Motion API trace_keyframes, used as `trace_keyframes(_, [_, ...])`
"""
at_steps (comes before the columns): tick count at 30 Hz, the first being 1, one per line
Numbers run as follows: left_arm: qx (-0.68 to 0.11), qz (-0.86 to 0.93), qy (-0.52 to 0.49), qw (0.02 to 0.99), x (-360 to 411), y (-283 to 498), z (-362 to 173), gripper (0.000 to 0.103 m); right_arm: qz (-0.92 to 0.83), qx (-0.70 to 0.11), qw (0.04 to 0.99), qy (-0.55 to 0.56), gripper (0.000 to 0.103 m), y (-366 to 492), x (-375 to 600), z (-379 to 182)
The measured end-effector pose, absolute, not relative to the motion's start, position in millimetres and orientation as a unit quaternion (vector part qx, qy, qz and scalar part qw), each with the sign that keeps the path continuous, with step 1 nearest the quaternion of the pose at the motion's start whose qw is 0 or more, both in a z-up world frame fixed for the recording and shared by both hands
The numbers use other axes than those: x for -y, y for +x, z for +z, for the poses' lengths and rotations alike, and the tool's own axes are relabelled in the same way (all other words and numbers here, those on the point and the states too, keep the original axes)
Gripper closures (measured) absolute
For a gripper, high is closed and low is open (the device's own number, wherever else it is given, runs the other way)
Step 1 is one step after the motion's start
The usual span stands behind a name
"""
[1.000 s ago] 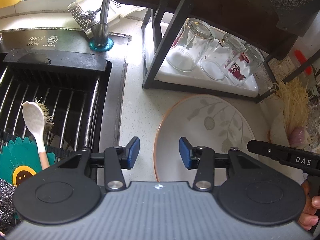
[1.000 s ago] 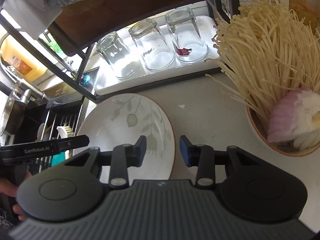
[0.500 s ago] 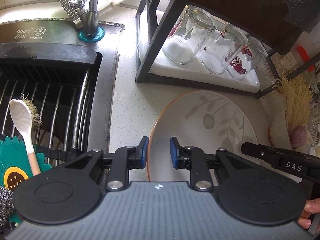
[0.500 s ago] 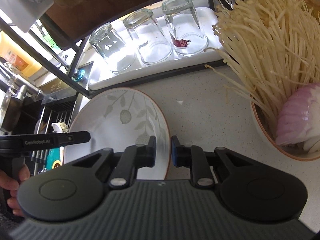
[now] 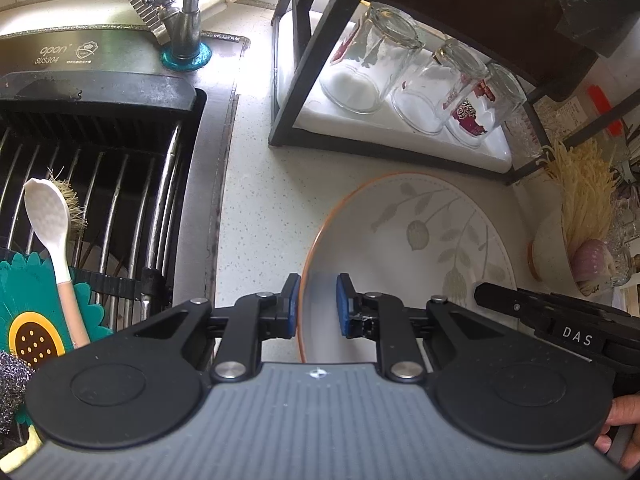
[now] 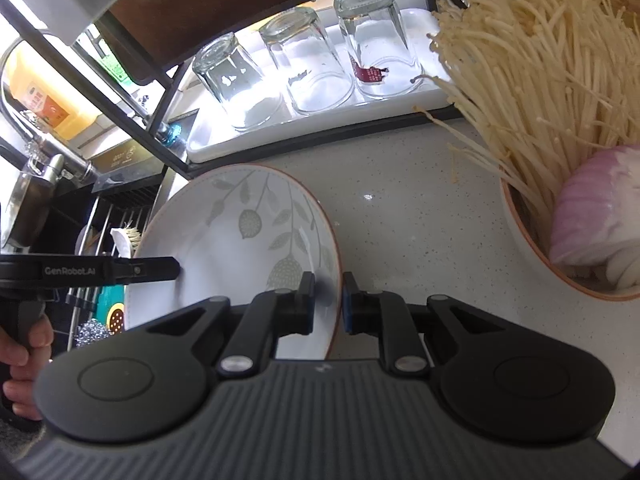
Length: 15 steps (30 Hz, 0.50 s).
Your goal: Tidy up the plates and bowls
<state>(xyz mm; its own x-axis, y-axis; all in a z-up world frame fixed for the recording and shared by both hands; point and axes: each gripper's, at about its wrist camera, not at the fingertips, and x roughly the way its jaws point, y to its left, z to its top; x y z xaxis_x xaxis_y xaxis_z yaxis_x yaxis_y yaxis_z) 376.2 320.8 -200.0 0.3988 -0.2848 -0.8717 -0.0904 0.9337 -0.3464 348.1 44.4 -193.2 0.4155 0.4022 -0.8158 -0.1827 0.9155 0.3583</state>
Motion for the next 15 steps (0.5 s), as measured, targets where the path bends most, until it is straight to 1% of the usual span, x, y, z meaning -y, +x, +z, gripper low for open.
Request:
trace_keyframes(6, [-0.529, -0.060, -0.176, 0.828, -315.0, 355.8, -167.8, 0.083, 0.182, -0.492, 0.842, 0.128, 0.087, 333.5, -33.5, -172.9])
trace_keyframes(15, [-0.500, -0.060, -0.176, 0.846, -296.1, 328.5, -122.9, 0.083, 0.181, -0.444, 0.868, 0.126, 0.087, 295.7, -15.5, -136.2])
